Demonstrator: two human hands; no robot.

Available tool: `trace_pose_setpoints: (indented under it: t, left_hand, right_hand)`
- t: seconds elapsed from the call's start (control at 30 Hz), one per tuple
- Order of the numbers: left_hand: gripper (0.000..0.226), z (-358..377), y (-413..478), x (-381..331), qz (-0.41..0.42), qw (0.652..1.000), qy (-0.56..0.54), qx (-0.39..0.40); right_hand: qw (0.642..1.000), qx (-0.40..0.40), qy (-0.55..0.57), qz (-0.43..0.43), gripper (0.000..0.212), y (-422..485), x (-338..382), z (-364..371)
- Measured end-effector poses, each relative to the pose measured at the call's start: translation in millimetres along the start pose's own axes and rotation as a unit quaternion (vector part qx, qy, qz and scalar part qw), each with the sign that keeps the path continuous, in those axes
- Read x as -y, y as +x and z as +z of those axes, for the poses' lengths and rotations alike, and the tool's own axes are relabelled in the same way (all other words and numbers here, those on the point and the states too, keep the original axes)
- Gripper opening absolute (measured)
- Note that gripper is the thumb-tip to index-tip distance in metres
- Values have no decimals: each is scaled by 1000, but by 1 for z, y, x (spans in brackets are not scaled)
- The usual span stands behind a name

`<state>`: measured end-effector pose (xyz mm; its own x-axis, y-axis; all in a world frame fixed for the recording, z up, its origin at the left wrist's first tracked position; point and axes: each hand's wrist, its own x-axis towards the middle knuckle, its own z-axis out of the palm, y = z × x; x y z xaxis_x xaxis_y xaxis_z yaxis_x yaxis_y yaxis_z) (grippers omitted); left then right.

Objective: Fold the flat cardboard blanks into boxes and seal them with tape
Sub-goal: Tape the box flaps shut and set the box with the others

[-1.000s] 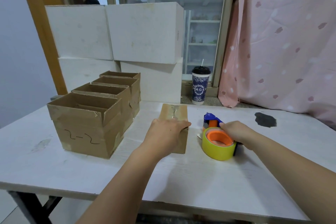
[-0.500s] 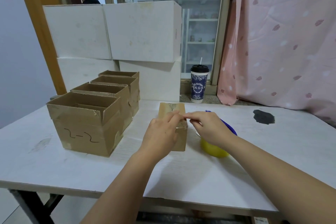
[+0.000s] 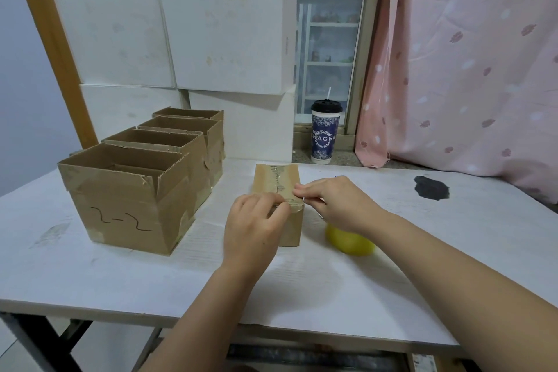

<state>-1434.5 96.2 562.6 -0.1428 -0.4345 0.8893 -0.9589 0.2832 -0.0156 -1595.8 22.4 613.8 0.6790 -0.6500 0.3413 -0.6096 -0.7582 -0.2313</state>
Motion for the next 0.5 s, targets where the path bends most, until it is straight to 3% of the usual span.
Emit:
trace_pose_setpoints:
  t: [0.13, 0.3, 0.5]
  left_hand:
    - [19, -2, -1, -2, -27, 1000, -1, -10]
    - [14, -9, 3, -4, -67, 996, -55, 26]
    - [16, -22, 7, 7, -111, 979, -124, 115]
  right_hand:
    - [998, 25, -59, -22, 29, 4, 5, -8]
    - [955, 90, -275, -61, 22, 18, 18, -19]
    - [958, 143, -243, -47, 19, 17, 28, -26]
